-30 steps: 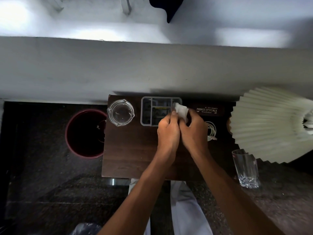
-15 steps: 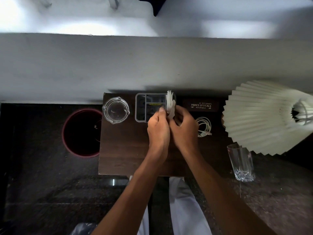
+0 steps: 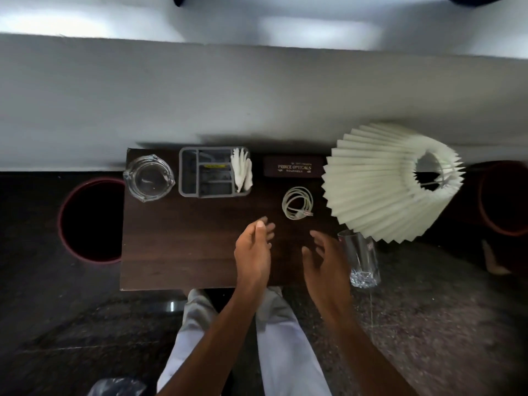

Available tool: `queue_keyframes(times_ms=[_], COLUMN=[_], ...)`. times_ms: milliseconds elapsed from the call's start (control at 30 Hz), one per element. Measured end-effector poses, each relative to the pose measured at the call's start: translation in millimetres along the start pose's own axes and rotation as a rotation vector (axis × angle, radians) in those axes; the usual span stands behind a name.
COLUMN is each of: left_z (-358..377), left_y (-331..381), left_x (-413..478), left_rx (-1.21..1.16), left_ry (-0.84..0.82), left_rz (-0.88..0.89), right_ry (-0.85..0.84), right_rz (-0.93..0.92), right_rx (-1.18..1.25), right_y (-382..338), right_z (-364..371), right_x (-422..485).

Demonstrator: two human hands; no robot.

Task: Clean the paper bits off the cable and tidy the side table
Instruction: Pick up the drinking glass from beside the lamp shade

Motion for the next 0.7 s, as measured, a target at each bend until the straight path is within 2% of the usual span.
queue_keyframes(times_ms=[133,267,367,500,700], left_z=[34.5,70.1,93.0,112.9,121.9], left_y=[-36.8,-65.9,-81.0,-91.5,-108.3], left_x=[-4.0,-10.5,-13.8,-16.1,-8.7], left_rx=[0.036,0.077,0.163,0.247,0.188], left_ry=[-0.107,-0.187,-0.231,-0.285,-0.340], left_rz=[-0.135,-0.215,-0.223,-0.208,-0.288], right_ry=[0.081,0.177,0.250,0.196,0.154], right_rz=[-0.095,-0.062,0.022,0.135,0.161], right_rx=[-0.242,-0.435,-0.446,-0.408,-0.365], right_y=[20.3,40.0,59.0,84.5,97.8], right_z=[-24.9,-45.6,-56.6,-56.6,-58.2], right_x=[-3.8,-4.8,-5.3,6.1,22.8])
Point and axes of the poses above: each hand's wrist, its own x-axis towards the middle knuckle, its own z-axis out of the palm, y = z × x, the point moved 9 cm from there along x, towards the middle knuckle, and after that the axes turned 5 degrees about -x, right-handed, at the moved point
